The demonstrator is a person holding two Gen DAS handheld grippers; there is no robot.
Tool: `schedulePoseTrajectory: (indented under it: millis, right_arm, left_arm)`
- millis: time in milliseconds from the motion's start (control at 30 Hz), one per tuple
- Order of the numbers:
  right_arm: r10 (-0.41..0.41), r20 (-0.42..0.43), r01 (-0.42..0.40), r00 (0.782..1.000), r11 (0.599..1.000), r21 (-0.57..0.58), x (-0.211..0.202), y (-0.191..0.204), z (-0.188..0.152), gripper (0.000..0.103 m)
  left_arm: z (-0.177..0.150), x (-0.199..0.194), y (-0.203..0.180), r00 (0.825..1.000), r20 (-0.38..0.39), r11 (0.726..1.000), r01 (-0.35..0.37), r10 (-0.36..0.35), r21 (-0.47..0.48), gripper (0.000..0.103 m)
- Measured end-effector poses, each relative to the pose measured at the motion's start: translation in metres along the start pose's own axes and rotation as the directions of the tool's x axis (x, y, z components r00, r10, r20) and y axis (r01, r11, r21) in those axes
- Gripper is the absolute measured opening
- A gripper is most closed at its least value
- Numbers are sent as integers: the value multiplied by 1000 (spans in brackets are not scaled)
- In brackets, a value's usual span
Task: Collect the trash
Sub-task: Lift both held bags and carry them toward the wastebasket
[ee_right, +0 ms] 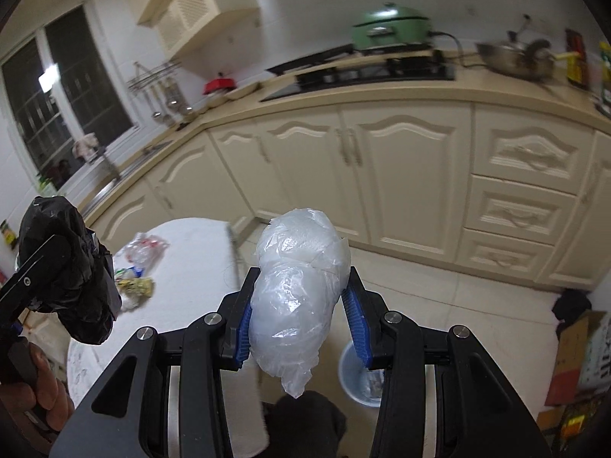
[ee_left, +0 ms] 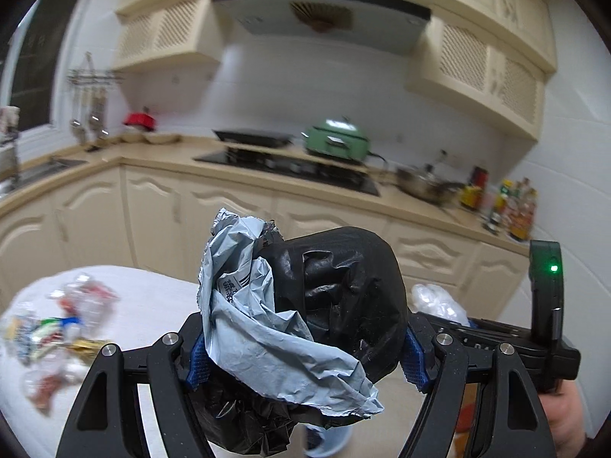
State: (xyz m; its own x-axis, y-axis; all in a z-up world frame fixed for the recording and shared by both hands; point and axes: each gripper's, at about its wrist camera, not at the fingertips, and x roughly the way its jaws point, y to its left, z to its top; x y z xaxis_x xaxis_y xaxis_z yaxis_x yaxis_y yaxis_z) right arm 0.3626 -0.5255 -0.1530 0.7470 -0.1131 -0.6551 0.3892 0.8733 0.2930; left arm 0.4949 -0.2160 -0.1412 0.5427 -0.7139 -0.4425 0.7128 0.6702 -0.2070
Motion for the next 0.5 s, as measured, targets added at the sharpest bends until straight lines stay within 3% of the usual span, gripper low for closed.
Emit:
schedulePoseTrajectory:
  millis: [300, 500]
  right_arm:
    - [-62, -56, 67, 996, 993, 99, 23, -64, -9, 42]
    - [-67, -109, 82, 992, 987, 139, 49, -90, -17, 42]
  left_arm:
    - [33, 73, -5, 982, -154, 994, 106, -106, -6, 73]
    - [51, 142, -7, 951, -283, 992, 120, -127, -42, 73]
